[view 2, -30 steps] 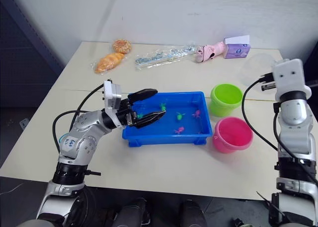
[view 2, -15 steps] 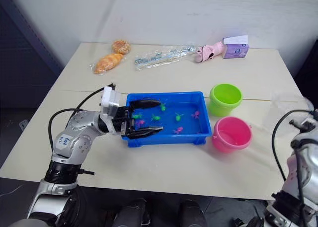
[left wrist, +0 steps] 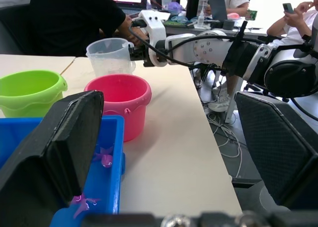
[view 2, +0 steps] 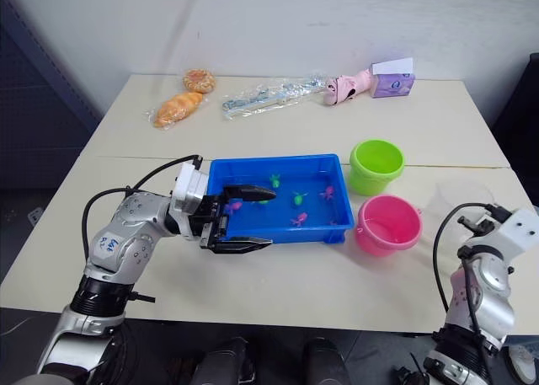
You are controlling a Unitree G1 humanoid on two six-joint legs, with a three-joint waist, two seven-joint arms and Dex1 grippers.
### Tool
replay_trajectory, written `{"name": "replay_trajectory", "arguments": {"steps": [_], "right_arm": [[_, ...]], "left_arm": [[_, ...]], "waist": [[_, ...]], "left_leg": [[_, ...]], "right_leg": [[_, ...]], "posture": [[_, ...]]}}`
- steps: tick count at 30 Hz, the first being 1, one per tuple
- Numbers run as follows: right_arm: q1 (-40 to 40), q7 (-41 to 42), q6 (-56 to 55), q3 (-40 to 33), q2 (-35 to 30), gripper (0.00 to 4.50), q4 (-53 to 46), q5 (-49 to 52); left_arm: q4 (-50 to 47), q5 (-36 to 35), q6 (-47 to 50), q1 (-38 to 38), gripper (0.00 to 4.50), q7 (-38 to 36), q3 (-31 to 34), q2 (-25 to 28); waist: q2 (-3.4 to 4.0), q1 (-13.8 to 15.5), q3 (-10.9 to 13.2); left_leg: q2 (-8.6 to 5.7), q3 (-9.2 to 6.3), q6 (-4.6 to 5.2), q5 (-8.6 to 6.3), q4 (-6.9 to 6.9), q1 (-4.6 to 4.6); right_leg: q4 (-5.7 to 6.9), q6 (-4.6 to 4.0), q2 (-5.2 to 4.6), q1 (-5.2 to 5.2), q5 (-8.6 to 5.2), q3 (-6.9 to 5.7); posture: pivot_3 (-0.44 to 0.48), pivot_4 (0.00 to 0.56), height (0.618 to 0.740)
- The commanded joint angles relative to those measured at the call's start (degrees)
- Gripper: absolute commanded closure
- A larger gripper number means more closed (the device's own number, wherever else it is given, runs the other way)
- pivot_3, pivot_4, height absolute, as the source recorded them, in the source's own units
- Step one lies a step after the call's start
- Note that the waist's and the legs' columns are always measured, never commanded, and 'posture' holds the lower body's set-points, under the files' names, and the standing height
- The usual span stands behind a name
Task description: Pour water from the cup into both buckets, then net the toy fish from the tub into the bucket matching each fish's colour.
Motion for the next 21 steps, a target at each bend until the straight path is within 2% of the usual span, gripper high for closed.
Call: {"name": "replay_trajectory", "arguments": {"steps": [1, 5, 9, 12, 19, 21], "right_arm": [[-0.6, 0.7, -3.9, 0.5, 0.0, 4.43, 2.2, 1.1], [-0.3, 1.9, -7.7, 1.4, 0.0, 4.43, 5.3, 1.2], [2.0, 4.3, -9.9, 1.5, 1.1, 4.43, 4.2, 4.0], [6.3, 3.9, -9.0, 2.2, 1.4, 3.45, -0.7, 3.7], [20.9, 2.5, -0.2, 1.8, 2.2, 0.05, -18.7, 6.3], [26.8, 4.2, 3.3, 1.9, 1.8, 0.05, -25.3, 8.3]], "left_arm": [[-1.5, 0.2, -1.0, -0.9, 0.00, 0.3, 1.0, 0.5], [-1.7, -0.1, -0.7, -1.0, 0.00, 0.0, 1.1, 1.0], [-2.0, -0.1, -1.4, 0.0, 0.00, -0.8, 1.1, 1.6], [-1.5, -0.1, -1.4, 0.5, 0.00, -1.6, 1.5, 3.1], [0.2, 0.8, -2.9, 1.6, 0.00, -2.7, 3.6, 6.7], [0.3, 0.8, -2.8, 2.5, 0.00, -2.5, 5.0, 8.4]], "waist": [[0.00, 0.0, 0.0], [0.00, -0.1, 0.0], [0.00, -0.2, 0.0], [0.00, 0.0, 0.0], [0.03, 0.1, 0.0], [0.03, 0.1, 0.0]], "left_leg": [[0.00, 0.00, 0.00, 0.00, 0.00, 0.00], [0.01, 0.01, 0.01, -0.01, 0.00, 0.06], [0.02, 0.04, 0.01, -0.01, -0.02, 0.12], [0.02, 0.04, 0.02, -0.01, -0.05, 0.14], [0.02, 0.01, 0.04, -0.04, -0.14, 0.13], [0.01, 0.02, 0.07, -0.06, -0.15, 0.13]], "right_leg": [[0.00, 0.00, 0.00, 0.01, 0.00, 0.01], [0.00, 0.00, 0.00, 0.05, 0.00, 0.02], [0.00, 0.00, 0.00, 0.07, 0.00, 0.07], [0.00, 0.00, 0.00, 0.08, 0.00, 0.08], [-0.11, 0.00, -0.02, 0.08, 0.00, 0.10], [-0.10, 0.00, -0.05, 0.07, 0.00, 0.10]], "posture": [[0.000, 0.150, 0.740], [0.000, 0.150, 0.740], [0.000, 0.150, 0.740], [0.000, 0.150, 0.740], [0.000, 0.150, 0.740], [0.000, 0.150, 0.740]]}}
